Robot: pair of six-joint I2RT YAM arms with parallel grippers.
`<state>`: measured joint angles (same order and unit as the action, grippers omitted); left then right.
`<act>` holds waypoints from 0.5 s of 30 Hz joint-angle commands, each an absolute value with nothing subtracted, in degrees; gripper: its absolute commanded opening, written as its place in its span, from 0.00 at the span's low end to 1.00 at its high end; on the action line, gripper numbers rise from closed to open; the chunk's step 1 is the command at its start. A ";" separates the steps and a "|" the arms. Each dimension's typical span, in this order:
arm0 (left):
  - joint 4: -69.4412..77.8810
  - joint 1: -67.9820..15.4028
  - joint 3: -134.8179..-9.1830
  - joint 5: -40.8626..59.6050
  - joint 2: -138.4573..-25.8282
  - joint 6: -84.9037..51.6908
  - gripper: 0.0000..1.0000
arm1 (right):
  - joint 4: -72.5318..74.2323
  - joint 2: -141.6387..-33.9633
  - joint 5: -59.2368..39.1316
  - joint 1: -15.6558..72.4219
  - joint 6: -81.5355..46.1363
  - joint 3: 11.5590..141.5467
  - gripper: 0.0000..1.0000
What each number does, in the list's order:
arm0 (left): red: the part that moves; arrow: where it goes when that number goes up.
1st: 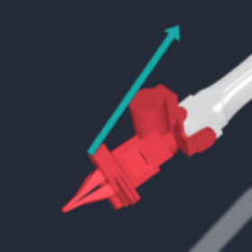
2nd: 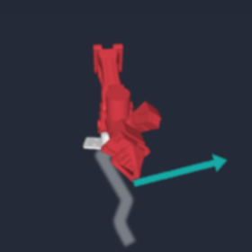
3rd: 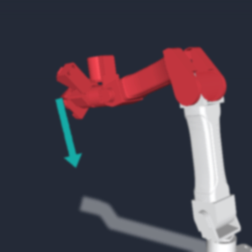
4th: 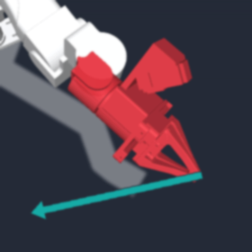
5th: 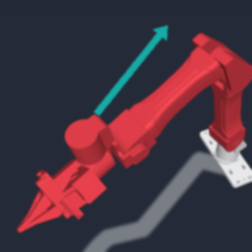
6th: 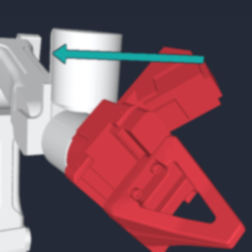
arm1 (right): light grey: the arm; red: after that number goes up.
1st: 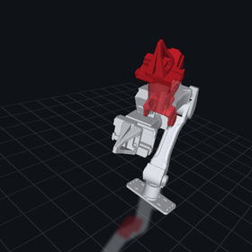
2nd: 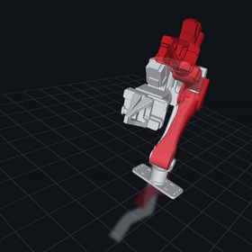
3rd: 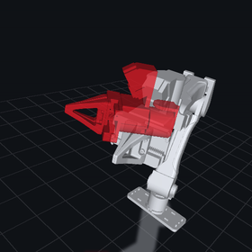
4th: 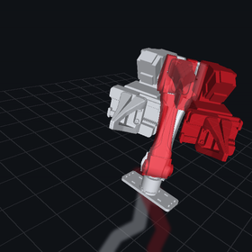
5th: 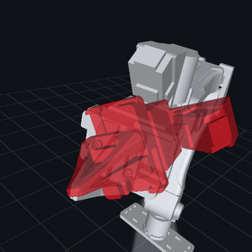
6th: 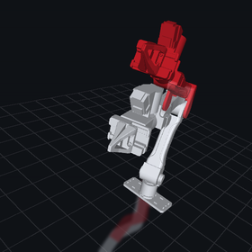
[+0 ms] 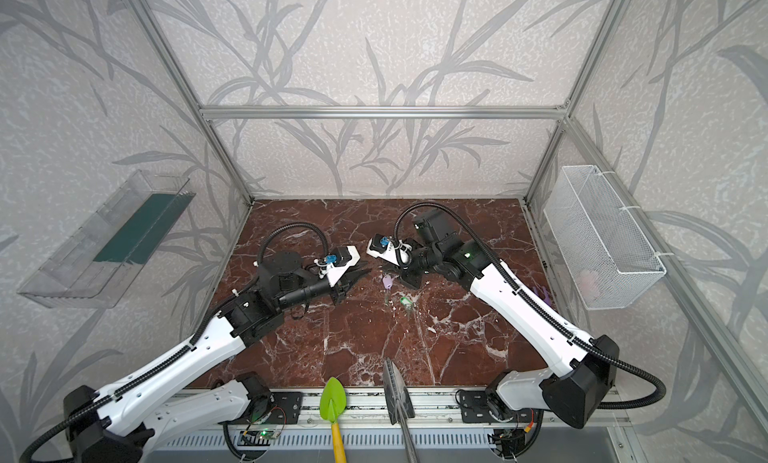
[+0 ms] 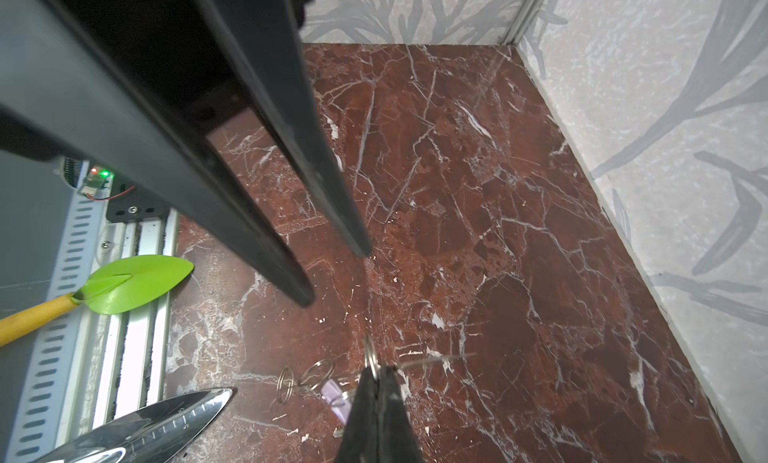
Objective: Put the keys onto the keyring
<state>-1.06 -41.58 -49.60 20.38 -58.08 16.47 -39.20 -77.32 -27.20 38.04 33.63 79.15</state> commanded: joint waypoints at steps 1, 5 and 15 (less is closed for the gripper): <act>-2.89 -41.85 -52.81 20.30 -59.09 20.25 0.21 | -40.12 -76.82 -31.23 38.23 35.07 81.21 0.00; -3.76 -41.84 -53.89 21.47 -60.11 20.74 0.21 | -39.82 -76.64 -32.33 38.23 35.07 80.92 0.00; -6.19 -41.84 -55.35 24.98 -61.50 20.81 0.20 | -38.78 -76.38 -32.65 38.23 35.07 80.68 0.00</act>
